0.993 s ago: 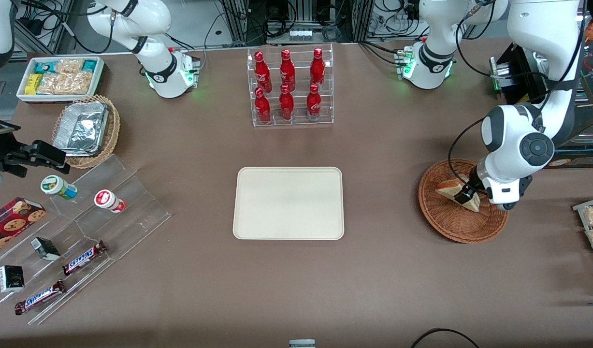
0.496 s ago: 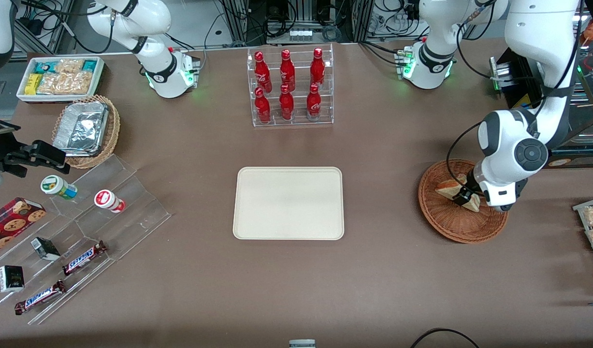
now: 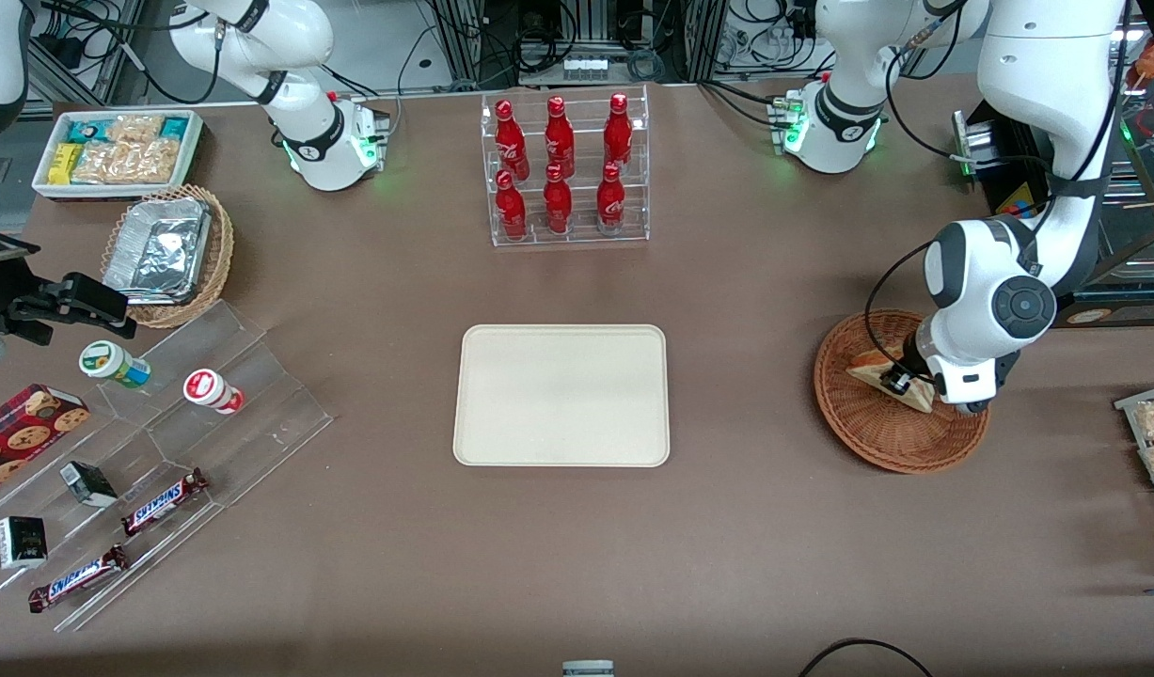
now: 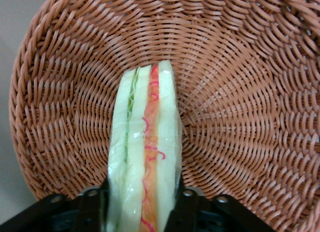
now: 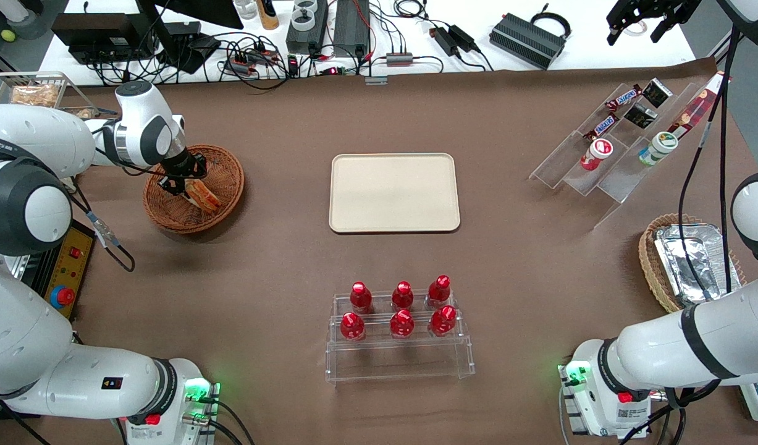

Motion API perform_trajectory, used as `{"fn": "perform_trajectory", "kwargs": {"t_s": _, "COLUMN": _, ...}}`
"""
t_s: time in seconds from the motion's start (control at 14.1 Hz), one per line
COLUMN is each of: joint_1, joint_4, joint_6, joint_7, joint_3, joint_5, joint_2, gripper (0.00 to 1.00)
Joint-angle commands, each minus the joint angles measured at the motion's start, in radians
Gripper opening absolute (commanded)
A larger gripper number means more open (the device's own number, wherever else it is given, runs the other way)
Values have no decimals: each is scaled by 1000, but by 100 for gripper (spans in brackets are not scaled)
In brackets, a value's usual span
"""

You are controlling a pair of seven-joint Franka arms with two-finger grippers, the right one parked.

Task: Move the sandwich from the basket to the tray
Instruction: 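Close the left gripper on the wrapped sandwich, then lift the sandwich and carry it over the cream tray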

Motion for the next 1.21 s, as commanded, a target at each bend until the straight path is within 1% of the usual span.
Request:
{"fn": "perform_trajectory", "kwargs": {"t_s": 0.0, "joint_1": -4, "joint_4": 25, "joint_6": -40, "joint_7": -10, "joint_3": -1, "joint_5": 19, "joint_2": -33, "gripper": 28}}
{"fn": "perform_trajectory", "kwargs": {"t_s": 0.14, "joint_1": -21, "joint_4": 80, "joint_6": -123, "joint_7": -8, "joint_3": -8, "joint_5": 20, "joint_2": -58, "gripper": 28}}
{"fn": "perform_trajectory", "kwargs": {"t_s": 0.35, "joint_1": -96, "joint_4": 268, "joint_6": -359, "joint_7": -5, "joint_3": -13, "joint_5": 20, "joint_2": -58, "gripper": 28}}
{"fn": "perform_trajectory", "kwargs": {"t_s": 0.43, "joint_1": -137, "joint_4": 302, "joint_6": -376, "joint_7": -4, "joint_3": -15, "joint_5": 20, "joint_2": -55, "gripper": 27}}
{"fn": "perform_trajectory", "kwargs": {"t_s": 0.5, "joint_1": -192, "joint_4": 308, "joint_6": -367, "joint_7": 1, "joint_3": -15, "joint_5": 45, "joint_2": -54, "gripper": 25}}
{"fn": "perform_trajectory", "kwargs": {"t_s": 0.57, "joint_1": -229, "joint_4": 318, "joint_6": -363, "joint_7": 15, "joint_3": -15, "joint_5": 88, "joint_2": -46, "gripper": 25}}
{"fn": "perform_trajectory", "kwargs": {"t_s": 0.71, "joint_1": -269, "joint_4": 351, "joint_6": -358, "joint_7": 24, "joint_3": -21, "joint_5": 96, "joint_2": -8, "gripper": 23}}
{"fn": "perform_trajectory", "kwargs": {"t_s": 0.78, "joint_1": -291, "joint_4": 374, "joint_6": -357, "joint_7": 44, "joint_3": -27, "joint_5": 90, "joint_2": 15, "gripper": 21}}
{"fn": "perform_trajectory", "kwargs": {"t_s": 0.85, "joint_1": -305, "joint_4": 412, "joint_6": -358, "joint_7": 79, "joint_3": -31, "joint_5": 73, "joint_2": 47, "gripper": 21}}
{"fn": "perform_trajectory", "kwargs": {"t_s": 0.99, "joint_1": -317, "joint_4": 483, "joint_6": -358, "joint_7": 139, "joint_3": -77, "joint_5": -2, "joint_2": 106, "gripper": 21}}
{"fn": "perform_trajectory", "kwargs": {"t_s": 1.06, "joint_1": -323, "joint_4": 512, "joint_6": -357, "joint_7": 145, "joint_3": -106, "joint_5": -10, "joint_2": 129, "gripper": 16}}
{"fn": "perform_trajectory", "kwargs": {"t_s": 1.13, "joint_1": -332, "joint_4": 537, "joint_6": -355, "joint_7": 145, "joint_3": -129, "joint_5": -10, "joint_2": 155, "gripper": 16}}
